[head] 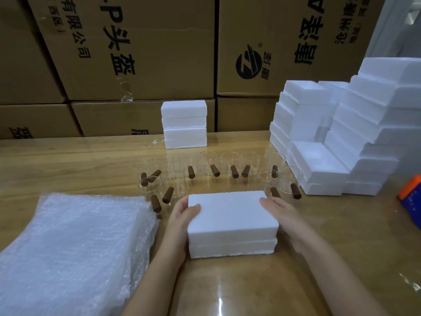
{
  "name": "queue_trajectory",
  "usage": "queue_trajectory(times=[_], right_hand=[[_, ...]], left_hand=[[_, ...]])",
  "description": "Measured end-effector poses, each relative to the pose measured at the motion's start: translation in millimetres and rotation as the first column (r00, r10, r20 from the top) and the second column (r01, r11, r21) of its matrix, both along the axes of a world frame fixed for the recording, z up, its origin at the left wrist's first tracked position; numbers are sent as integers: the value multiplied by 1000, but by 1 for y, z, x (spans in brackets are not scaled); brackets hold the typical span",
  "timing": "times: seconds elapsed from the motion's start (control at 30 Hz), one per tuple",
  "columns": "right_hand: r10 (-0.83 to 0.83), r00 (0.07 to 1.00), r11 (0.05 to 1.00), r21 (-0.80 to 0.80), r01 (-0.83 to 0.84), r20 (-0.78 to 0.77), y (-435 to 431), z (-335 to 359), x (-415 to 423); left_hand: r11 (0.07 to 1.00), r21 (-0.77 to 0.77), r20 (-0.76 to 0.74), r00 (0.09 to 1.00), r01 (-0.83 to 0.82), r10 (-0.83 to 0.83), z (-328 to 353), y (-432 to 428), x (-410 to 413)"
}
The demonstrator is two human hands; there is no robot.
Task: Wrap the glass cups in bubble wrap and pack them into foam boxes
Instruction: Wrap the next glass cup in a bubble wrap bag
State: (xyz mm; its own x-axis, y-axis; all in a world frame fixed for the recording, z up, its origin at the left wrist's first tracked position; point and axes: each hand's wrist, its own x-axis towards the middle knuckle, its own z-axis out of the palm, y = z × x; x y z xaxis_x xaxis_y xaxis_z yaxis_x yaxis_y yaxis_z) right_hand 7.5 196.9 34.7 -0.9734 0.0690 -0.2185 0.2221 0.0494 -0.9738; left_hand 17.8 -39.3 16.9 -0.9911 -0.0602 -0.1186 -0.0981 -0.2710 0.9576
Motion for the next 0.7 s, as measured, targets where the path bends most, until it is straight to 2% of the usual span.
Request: queue_trajectory(times=[0.17,0.27,0.4,0.53,0.63,0.7], right_hand=[[12,1000,1000,26,-12,12,0,3,3],[-5,1000,1000,5,5,10,-1,4,4],[-59,998,998,-17,58,-30,1,4,9],[-135,975,986,-119,115,-174,0,5,14],[-114,967,969,-240,58,-226,0,8,16],[-22,976,954,-296,-45,-216,2,9,17]], left_hand=[[993,-122,201,979,-10,34,2,-6,5],[990,-143,292,955,-7,49,7,-6,8],[996,-76,217,975,-36,52,12,2,14],[994,-91,77,994,-67,74,26,8,11],[995,-47,-33,996,-84,82,35,9,11],[996,9,-64,994,-86,87,38,10,11]])
